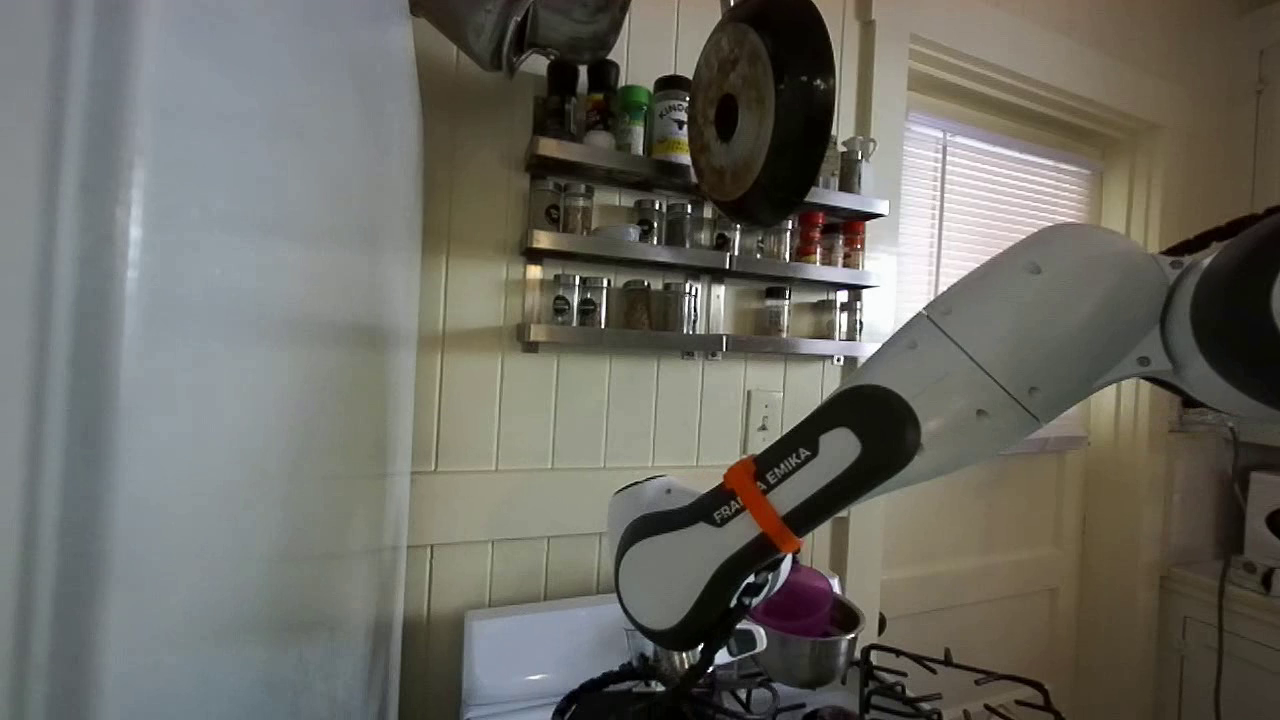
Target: Use the blue towel to wipe the stove
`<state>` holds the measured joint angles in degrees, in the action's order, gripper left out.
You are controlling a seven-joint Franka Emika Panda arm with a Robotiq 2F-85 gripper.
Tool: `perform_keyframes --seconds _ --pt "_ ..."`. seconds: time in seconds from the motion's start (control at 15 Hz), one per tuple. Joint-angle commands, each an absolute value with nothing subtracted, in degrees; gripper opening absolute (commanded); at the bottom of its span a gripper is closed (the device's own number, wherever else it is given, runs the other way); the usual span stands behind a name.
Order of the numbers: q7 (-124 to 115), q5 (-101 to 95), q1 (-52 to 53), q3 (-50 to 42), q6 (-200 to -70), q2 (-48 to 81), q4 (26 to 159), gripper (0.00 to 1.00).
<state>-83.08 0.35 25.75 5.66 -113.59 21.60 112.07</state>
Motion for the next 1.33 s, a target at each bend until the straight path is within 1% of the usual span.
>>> perform_keyframes --seconds 0.0,0.27,0.33,0.4,0.47,0.67,0.73,0.8,1.0,1.27 --pt "-94.19 -7.01 26.23 5.67 -113.53 13.55 117.37 0.01" --pt "-106.99 -13.23 25.88 8.45 -109.33 5.73 120.72 0.01" --pt "-109.3 -13.83 25.25 9.47 -111.0 3.56 122.68 0.01" --pt "-105.46 -13.95 24.09 10.6 -115.2 2.58 124.15 0.01" --pt "-104.7 -12.44 23.29 11.09 -110.57 6.93 118.74 0.04" --pt "-104.59 -12.77 22.75 12.28 -112.64 3.67 121.71 0.04" --pt "-103.76 -13.4 22.12 11.82 -113.52 3.22 122.57 0.01" --pt "-104.52 -14.39 21.47 11.57 -113.13 1.99 123.5 0.01" --pt "-108.22 -19.63 19.27 11.26 -112.82 -3.7 127.58 0.01" --pt "-110.58 -23.26 15.25 11.72 -114.32 -14.66 135.66 0.01"
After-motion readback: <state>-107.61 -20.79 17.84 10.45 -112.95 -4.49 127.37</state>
